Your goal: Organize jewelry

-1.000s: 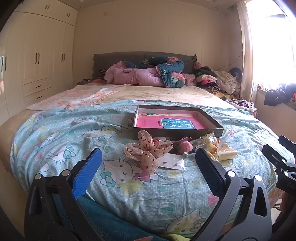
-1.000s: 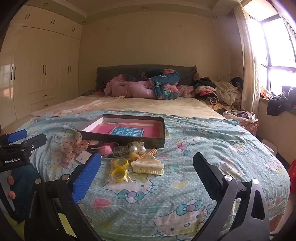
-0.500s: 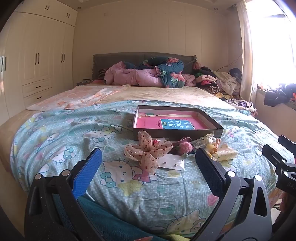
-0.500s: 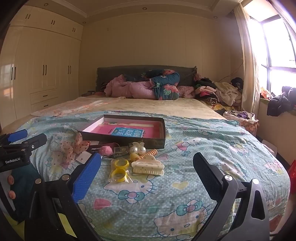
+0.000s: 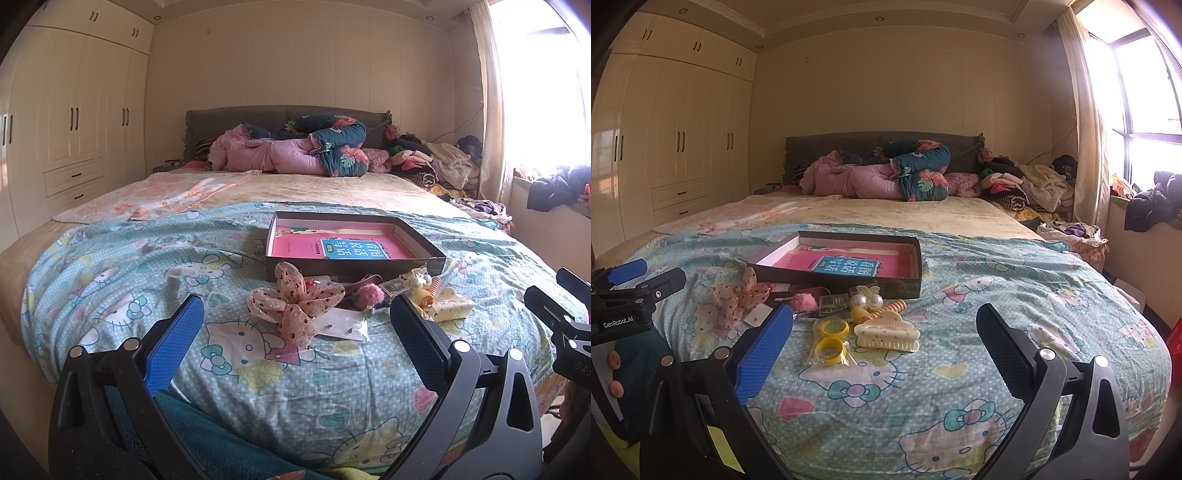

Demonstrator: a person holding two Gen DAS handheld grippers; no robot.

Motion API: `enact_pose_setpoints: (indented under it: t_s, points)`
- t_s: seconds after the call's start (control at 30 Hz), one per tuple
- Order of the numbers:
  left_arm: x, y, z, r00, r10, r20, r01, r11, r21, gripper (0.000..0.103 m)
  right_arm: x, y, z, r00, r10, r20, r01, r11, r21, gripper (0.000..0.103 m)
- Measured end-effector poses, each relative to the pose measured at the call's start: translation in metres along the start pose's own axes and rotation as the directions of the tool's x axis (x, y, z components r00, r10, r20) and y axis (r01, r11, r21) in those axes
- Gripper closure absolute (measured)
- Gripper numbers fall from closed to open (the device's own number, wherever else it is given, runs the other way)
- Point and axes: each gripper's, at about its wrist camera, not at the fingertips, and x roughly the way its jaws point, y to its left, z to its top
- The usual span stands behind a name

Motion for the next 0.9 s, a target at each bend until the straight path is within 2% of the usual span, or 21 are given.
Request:
enact_pose_setpoints:
  t_s: [0.9]
  points:
    - [0.0001,0.0000,0.0000,1.000,0.001,0.005,-0.001,1.000,0.002,0.010,0.0026,0.0034,-0.0005,1.000,0.003,-0.002,-0.003,1.000,0.000,0.006]
